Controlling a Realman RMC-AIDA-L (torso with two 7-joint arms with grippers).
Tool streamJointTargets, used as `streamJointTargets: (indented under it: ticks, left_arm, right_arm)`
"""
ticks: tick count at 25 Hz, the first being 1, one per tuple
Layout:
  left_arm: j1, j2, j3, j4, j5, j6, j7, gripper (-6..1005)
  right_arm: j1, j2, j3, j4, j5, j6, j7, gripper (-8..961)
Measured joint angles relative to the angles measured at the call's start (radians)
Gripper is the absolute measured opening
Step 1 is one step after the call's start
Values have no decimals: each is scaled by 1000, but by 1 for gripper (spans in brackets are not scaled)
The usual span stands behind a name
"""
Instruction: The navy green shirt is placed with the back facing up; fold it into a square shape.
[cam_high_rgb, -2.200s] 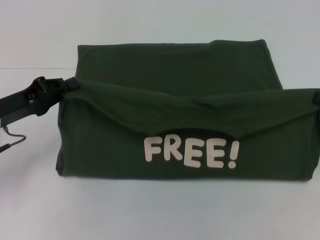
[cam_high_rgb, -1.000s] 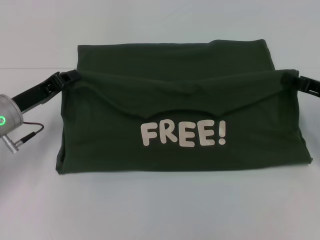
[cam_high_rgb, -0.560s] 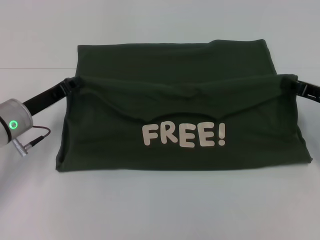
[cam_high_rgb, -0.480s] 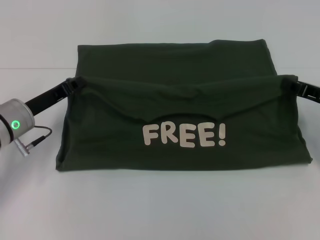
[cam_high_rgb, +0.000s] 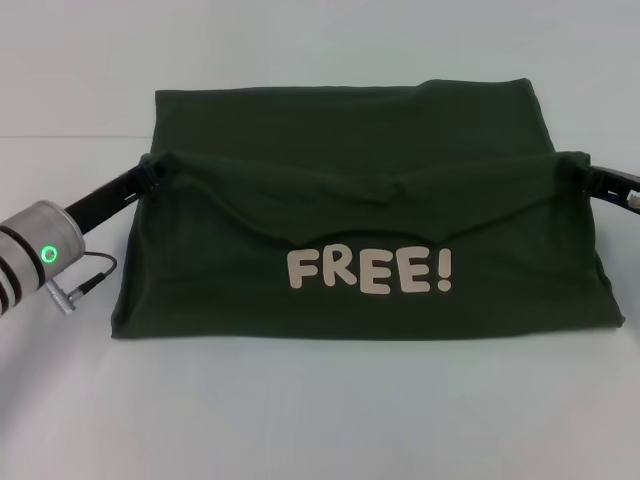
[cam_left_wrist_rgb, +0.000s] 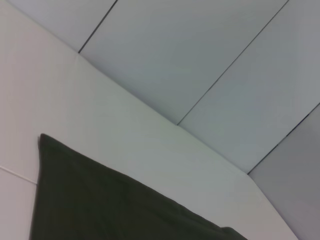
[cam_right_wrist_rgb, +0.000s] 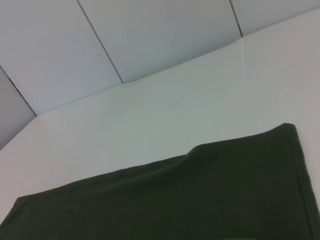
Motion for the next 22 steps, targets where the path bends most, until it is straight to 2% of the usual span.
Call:
streamJointTargets:
  ticks: [4,6,10,12,22]
  left_arm:
    - [1,-1,-2,-34,-50,-36,84,76]
    - [1,-1,-5,-56,-84,-55,134,111]
    - [2,-2,-3,-69,-115,-63,163,289]
    - [3,-2,-4,-74,-121,-64,172,338]
    - [16,-2,-5,-78,-124,-80,181,592]
  right_arm:
    - [-5,0,0,24,53,16,-41,88]
    - [-7,0,0,25,60,21,-43,145]
    - [-13,0,0,25,61,27,-44,260]
    - [-16,0,0,26,61,27,-44,317]
    - [-53,-2,6,26,63,-16,-34,806]
